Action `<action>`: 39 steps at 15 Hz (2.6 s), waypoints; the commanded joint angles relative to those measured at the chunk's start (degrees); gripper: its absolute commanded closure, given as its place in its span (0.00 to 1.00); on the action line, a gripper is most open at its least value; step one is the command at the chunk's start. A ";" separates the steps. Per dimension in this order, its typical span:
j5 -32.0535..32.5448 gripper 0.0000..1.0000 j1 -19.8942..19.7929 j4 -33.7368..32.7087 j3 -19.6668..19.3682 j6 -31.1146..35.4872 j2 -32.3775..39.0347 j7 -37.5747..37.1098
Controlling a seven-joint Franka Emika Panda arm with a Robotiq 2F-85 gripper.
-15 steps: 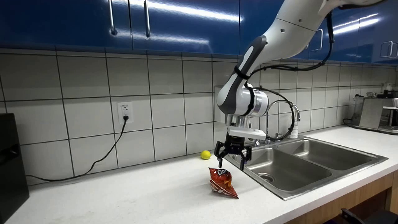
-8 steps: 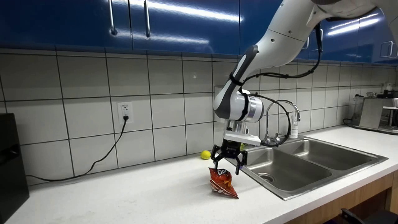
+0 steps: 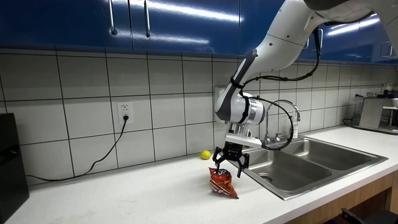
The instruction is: Put the snack packet into the sink
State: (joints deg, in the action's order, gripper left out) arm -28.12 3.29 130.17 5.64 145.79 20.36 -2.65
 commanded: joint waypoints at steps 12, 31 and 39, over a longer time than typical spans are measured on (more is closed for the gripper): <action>-6.00 0.15 -2.63 1.89 2.03 1.07 -0.42 2.11; -11.05 1.00 -2.46 2.02 2.00 0.80 1.38 9.51; -3.42 1.00 -1.17 1.93 1.23 -0.61 -0.27 6.36</action>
State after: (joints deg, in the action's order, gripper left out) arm -35.28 1.59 131.99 7.08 146.09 21.35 5.74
